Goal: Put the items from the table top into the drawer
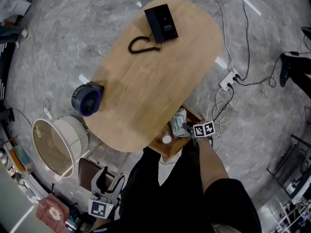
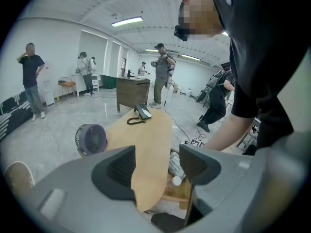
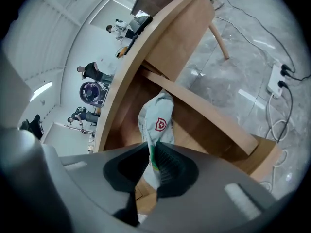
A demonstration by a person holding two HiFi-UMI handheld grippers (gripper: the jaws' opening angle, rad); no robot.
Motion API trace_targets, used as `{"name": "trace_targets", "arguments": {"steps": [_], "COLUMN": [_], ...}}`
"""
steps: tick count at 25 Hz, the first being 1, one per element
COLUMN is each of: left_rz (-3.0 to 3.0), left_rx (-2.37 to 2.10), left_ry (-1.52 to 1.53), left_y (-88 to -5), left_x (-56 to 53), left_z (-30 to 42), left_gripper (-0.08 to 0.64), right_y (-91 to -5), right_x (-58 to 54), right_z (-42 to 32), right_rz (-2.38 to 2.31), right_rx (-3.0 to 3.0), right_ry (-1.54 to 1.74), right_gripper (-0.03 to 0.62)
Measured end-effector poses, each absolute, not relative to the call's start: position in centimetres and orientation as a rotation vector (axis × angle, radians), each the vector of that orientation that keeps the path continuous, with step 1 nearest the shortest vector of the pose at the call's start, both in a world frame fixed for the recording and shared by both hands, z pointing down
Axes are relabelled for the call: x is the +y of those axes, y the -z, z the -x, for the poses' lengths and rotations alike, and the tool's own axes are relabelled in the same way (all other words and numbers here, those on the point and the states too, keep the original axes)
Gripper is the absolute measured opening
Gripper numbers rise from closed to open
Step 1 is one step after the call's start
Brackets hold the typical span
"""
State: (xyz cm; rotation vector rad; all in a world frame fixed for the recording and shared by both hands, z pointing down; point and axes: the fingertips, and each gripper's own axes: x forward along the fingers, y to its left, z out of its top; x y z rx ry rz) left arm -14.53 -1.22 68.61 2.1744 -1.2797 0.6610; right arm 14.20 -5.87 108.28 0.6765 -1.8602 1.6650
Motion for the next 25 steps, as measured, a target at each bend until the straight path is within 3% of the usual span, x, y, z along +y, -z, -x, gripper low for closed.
{"name": "trace_targets", "arguments": {"steps": [3,9,25], "left_rz": [-2.173,-2.178,-2.242], "left_rx": [-1.280,-1.281,-1.352], "left_ry": [-0.657,-0.649,-0.651], "left_y": [-68.7,-68.5,-63.3], "left_x": [-1.1,-1.1,-2.4], "left_z": [14.5,14.1,13.8], "left_gripper": [0.295,0.295,0.295], "right_y": [-108.8,-108.9,-101.5], "right_x": [-5.9,-6.6,-7.1], "right_z": [-14.3,-13.2,-14.5], "right_rz": [-0.696,-0.710,-0.739], "right_rx": [-1.826,-1.798,-1.830], "right_ry": [-1.656,-1.643,-1.527], "right_gripper": [0.082,0.222,0.221]}}
